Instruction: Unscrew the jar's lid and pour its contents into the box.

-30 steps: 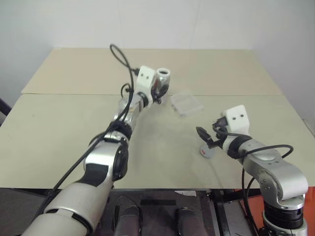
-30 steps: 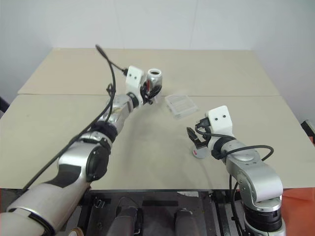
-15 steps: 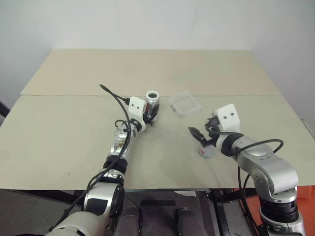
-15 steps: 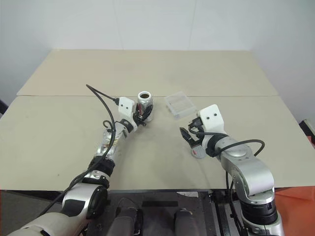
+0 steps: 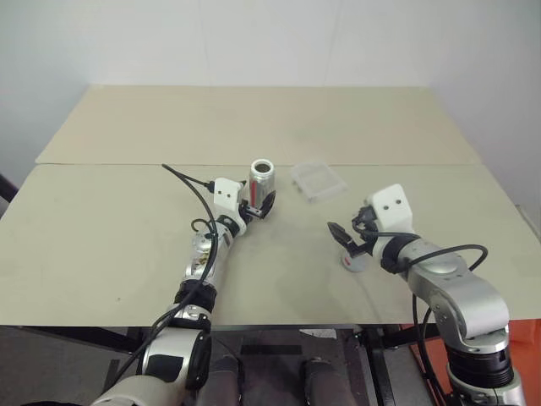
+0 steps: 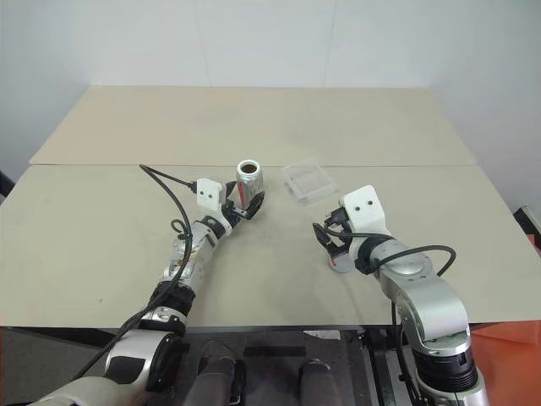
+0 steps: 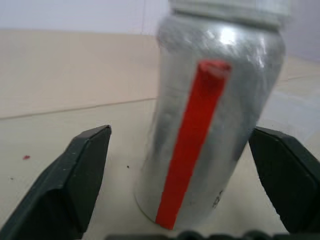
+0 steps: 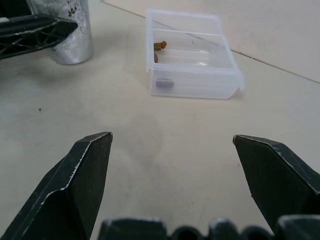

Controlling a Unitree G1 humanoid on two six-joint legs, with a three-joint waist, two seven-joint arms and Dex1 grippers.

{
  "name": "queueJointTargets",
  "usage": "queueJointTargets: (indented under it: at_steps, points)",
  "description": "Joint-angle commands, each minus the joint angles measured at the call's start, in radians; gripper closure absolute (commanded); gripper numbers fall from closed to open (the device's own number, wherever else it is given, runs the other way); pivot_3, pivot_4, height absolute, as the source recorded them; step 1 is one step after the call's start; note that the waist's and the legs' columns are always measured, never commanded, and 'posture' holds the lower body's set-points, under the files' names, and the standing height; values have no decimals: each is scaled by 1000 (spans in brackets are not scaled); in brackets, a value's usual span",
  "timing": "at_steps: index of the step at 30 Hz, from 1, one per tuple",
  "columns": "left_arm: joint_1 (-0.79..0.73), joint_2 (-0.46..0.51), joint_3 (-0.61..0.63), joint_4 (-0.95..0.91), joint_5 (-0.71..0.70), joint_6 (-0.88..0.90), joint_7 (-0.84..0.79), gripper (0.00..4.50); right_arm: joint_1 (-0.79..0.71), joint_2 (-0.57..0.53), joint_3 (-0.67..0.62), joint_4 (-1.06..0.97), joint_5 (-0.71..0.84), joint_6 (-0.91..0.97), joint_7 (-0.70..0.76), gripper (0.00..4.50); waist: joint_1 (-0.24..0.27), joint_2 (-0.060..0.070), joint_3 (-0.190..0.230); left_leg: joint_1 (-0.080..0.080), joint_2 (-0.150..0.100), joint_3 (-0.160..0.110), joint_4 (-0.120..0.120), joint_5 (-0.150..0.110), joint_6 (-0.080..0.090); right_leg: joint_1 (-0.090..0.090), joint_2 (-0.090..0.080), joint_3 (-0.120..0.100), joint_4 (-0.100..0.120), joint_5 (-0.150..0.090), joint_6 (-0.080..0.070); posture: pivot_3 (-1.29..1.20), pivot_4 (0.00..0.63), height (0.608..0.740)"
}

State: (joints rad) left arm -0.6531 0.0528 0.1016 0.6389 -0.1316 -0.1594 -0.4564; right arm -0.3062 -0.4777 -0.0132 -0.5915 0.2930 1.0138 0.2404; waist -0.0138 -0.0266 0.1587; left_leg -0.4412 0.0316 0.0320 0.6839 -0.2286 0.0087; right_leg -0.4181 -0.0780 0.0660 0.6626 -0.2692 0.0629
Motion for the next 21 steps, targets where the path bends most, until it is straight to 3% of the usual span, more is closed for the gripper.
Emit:
queueJointTargets:
  at_steps: [1, 6, 9, 14, 16, 18, 21]
  points:
    - [72, 17, -12, -176, -41, 58, -22, 22, -15, -3, -12, -19, -10, -31, 5, 0, -3, 0, 0, 0, 0, -1, 0, 0, 0, 0, 0, 0, 0, 0, 0, 0, 150, 740]
    - [246, 89, -12, -491, -86, 202, -35, 22, -18, -7, -10, -14, -9, -33, 20, 0, -7, 0, 0, 0, 1, -4, 0, 0, 0, -1, 0, 1, 1, 0, 0, 0, 150, 740]
    - [379, 225, 14, -701, -145, 285, -129, 22, -6, -39, -14, -36, 1, -44, 61, 0, -9, 1, 0, 0, 1, -4, 0, 0, 0, -1, 0, 1, 1, 0, 0, 0, 150, 740]
    - [523, 478, 145, -895, -368, 414, -353, 22, 68, -171, -129, -56, 86, -175, 283, 0, 1, 1, 0, 1, 2, -4, -1, 0, 0, 1, 0, 0, -1, 0, 0, 0, 150, 740]
    - [575, 588, 221, -934, -471, 473, -462, 22, 118, -258, -201, -49, 135, -285, 451, 0, 3, 1, 0, 3, 2, -5, -1, 0, 1, 5, 0, 0, -4, 0, 0, 0, 150, 740]
    - [615, 663, 271, -956, -550, 521, -533, 22, 149, -332, -255, -23, 174, -361, 580, 0, 2, 1, 0, 6, 2, -4, -1, -1, 2, 9, 0, -1, -7, 0, 0, 0, 150, 740]
    - [659, 718, 311, -990, -626, 572, -584, 22, 169, -398, -305, 15, 231, -388, 682, 0, 0, 1, 0, 21, 3, -2, -4, -2, 2, 24, 0, -1, -16, 0, 0, 0, 150, 740]
